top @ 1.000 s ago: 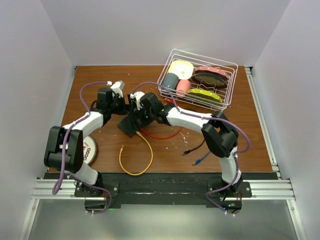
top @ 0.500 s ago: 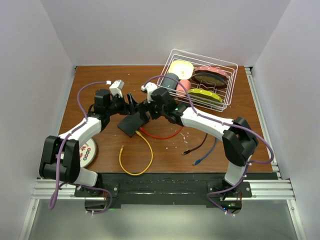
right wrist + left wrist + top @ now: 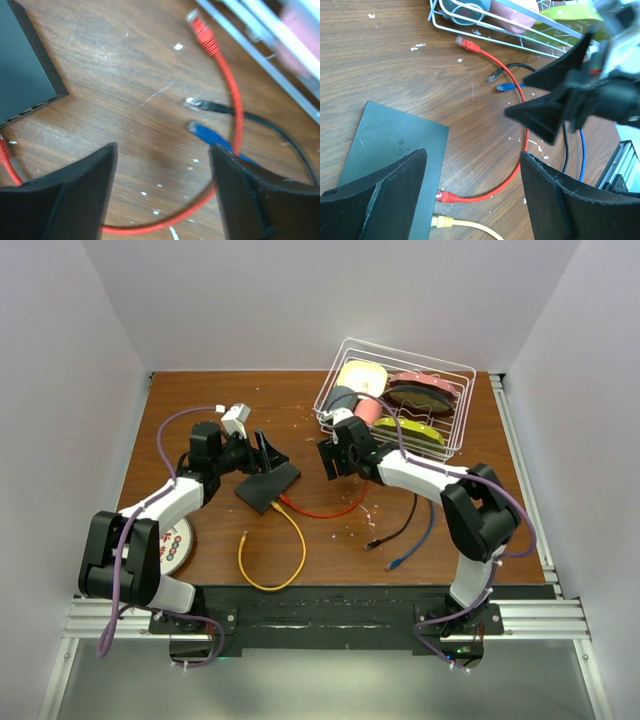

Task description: Insert the plug into the switch port

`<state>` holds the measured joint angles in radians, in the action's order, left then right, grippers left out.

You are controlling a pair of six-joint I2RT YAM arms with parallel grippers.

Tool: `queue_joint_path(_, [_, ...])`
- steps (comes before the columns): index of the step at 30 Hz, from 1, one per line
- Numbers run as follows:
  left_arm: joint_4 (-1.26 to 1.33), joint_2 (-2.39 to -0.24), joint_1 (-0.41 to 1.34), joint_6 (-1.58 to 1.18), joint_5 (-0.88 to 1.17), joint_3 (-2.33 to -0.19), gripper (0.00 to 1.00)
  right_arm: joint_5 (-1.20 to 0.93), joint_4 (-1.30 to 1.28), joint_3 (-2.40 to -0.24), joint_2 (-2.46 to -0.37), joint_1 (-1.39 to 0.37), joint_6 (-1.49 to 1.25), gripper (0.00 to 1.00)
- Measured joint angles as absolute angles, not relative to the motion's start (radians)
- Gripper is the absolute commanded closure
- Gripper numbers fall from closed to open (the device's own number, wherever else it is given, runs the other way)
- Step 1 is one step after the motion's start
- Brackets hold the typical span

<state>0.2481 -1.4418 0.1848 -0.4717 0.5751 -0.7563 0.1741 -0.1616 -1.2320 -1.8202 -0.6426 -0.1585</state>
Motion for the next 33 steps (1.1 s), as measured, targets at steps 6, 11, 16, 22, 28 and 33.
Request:
queue_joint_path(6, [0.256, -1.448, 0.185, -0.471, 0.592, -0.755, 0.22, 0.174, -0.163, -1.267, -1.939, -0.648, -0.160, 0.27])
queue_joint_path(11, [0.267, -1.448, 0.185, -0.471, 0.603, -0.754, 0.22, 0.177, -0.163, -1.271, -1.967, -0.647, -0.153, 0.27])
queue_joint_path(16, [0.270, -1.451, 0.185, -0.471, 0.609, -0.754, 0.23, 0.170, -0.149, -1.273, -1.961, -0.646, -0.137, 0.27])
queue_joint_path(22, [0.270, -1.467, 0.185, -0.469, 0.618, -0.754, 0.24, 0.166, -0.123, -1.252, -1.915, -0.645, -0.117, 0.28])
queue_joint_path(28, [0.269, -1.483, 0.185, -0.469, 0.625, -0.754, 0.24, 0.171, -0.104, -1.253, -1.909, -0.634, -0.103, 0.28])
queue_joint_path(33, [0.269, -1.489, 0.185, -0.468, 0.626, -0.754, 0.25, 0.183, -0.103, -1.255, -1.924, -0.618, -0.104, 0.28])
